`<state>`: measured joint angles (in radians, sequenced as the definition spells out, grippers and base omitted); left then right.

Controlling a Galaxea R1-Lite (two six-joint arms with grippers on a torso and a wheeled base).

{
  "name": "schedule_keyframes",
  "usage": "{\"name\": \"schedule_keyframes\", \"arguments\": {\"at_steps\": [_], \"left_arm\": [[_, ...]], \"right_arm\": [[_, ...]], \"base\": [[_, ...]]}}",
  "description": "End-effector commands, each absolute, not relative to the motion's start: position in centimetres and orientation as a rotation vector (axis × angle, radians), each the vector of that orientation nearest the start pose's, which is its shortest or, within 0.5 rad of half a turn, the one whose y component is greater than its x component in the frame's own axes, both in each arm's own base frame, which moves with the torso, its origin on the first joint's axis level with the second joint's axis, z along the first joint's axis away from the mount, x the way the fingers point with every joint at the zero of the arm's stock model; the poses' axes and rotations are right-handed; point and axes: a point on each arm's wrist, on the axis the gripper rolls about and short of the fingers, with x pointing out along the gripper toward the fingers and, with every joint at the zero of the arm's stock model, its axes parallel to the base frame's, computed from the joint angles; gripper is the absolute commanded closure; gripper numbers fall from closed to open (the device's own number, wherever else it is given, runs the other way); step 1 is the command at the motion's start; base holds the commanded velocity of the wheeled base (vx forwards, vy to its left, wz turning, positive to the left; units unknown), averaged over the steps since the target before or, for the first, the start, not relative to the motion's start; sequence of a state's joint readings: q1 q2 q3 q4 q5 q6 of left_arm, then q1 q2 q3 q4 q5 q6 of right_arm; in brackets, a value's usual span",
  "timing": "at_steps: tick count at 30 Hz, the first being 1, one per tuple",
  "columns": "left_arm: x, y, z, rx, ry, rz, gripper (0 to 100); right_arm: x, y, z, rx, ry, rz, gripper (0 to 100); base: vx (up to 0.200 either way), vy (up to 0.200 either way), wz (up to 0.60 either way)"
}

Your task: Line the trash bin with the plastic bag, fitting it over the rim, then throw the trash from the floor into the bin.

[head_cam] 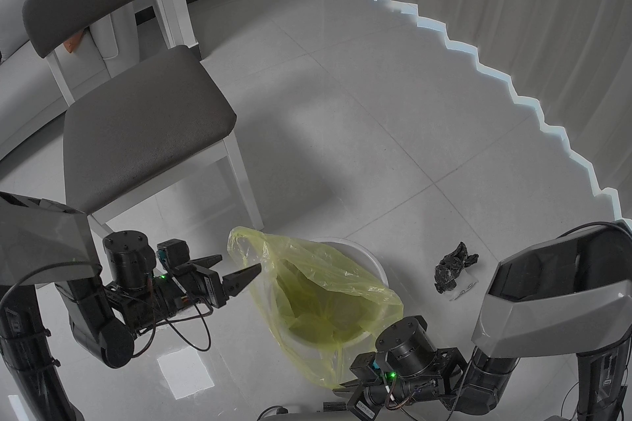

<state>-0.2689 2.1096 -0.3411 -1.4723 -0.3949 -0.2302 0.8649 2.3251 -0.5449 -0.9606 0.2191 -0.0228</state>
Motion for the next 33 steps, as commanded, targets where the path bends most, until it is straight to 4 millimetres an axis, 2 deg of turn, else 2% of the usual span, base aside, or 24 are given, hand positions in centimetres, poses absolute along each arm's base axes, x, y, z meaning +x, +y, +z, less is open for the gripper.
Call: {"name": "schedule_keyframes", "arguments": {"at_steps": [1, 10, 11, 18, 26, 33], "left_arm": [[27.4, -10.1, 2.5, -0.202, 0.436, -0.671, 0], [27.6, -10.6, 0.0, -0.118, 0.490, -0.651, 0], [27.7, -10.7, -0.2, -0.113, 0.495, -0.643, 100], [28.0, -10.7, -1.4, -0.109, 0.521, -0.611, 100], [26.2, -8.3, -1.2, -0.119, 0.572, -0.546, 100], [26.7, -7.9, -2.1, -0.125, 0.595, -0.523, 100]], "right_arm": [[19.9, 24.1, -4.8, -0.298, 0.821, 1.025, 100], [19.8, 24.1, -4.7, -0.299, 0.818, 1.030, 100], [19.8, 24.1, -4.7, -0.300, 0.817, 1.028, 100], [19.9, 24.2, -4.7, -0.298, 0.813, 1.028, 100], [20.5, 24.4, -5.0, -0.292, 0.808, 1.020, 100], [21.6, 24.4, -5.8, -0.283, 0.819, 0.994, 100]], "base": [[0.000, 0.000, 0.00], [0.000, 0.000, 0.00], [0.000, 0.000, 0.00], [0.000, 0.000, 0.00], [0.000, 0.000, 0.00], [0.000, 0.000, 0.00]]}}
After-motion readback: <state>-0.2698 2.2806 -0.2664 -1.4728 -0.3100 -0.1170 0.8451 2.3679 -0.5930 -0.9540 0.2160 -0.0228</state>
